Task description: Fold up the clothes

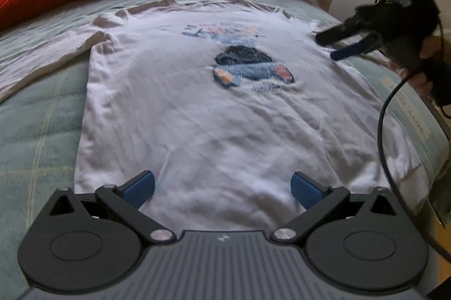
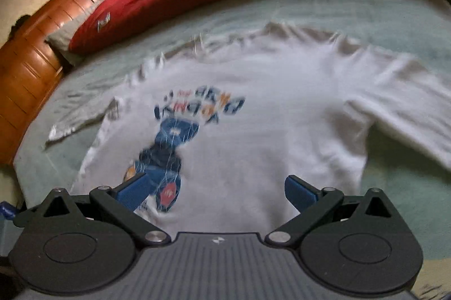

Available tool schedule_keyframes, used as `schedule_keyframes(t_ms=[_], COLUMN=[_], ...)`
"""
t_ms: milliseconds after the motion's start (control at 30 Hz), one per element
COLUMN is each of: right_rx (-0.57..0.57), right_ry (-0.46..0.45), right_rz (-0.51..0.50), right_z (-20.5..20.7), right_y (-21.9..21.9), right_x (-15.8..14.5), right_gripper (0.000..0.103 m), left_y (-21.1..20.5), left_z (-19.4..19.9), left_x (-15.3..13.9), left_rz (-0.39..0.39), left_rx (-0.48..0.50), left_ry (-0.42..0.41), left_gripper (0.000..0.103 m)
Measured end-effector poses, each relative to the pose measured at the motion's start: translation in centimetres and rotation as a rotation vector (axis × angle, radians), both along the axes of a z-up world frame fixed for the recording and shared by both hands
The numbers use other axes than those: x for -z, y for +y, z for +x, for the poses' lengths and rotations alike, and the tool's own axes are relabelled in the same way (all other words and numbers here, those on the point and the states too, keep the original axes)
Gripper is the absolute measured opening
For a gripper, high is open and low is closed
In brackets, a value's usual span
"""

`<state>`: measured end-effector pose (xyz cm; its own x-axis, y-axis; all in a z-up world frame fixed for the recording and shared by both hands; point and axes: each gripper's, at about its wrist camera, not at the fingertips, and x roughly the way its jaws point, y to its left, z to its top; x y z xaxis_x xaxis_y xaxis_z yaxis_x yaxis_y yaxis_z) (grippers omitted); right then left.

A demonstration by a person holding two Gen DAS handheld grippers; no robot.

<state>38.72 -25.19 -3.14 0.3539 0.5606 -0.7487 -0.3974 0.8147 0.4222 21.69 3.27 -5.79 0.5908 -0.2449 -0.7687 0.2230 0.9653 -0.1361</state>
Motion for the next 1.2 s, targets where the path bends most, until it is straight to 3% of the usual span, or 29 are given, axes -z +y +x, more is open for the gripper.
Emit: schedule_keyframes(t_ms=[133,300,433,600,867,1200], right_rx=[0.059,0.110,0.076,0.073,0.138,0.143], right_ry=[0.004,-0.024,-0.120,-0.205,-0.205,-0.224], right_rz=[-0.038,-0.098,-0.129,-0.304,-0.352,-0.359], right_z=[-1.3,-5.8,-11.1,-14.6,-14.7,-15.0], right_y=[-1.7,-2.6,-0.8,2.8,3.5,3.6], right_x=[1.6,0.4,0.1,3.2,3.5,3.7], right_gripper=[0.103,0.103,0.103,0.103,0.103,0.103], left_y=[0.6,0.9,0.7,-0.3,-0.1,-0.9], left_z=[-1.7,-3.5,-3.8,-3.6,-6.2,-6.6], left_x=[0.1,-0.4,-1.2,-0.9,0.5,-2.6], left_rz=[0.014,0.041,0.009,0.015,0.041,0.067], left_rx=[0.017,0.046,0.047,0.051,0.038,0.085], left_ry=[0.007,0.000,-0.036,-0.029,-0.030,-0.132], left_gripper=[0.102,0.102,0.102,0.102,0.102,0.102])
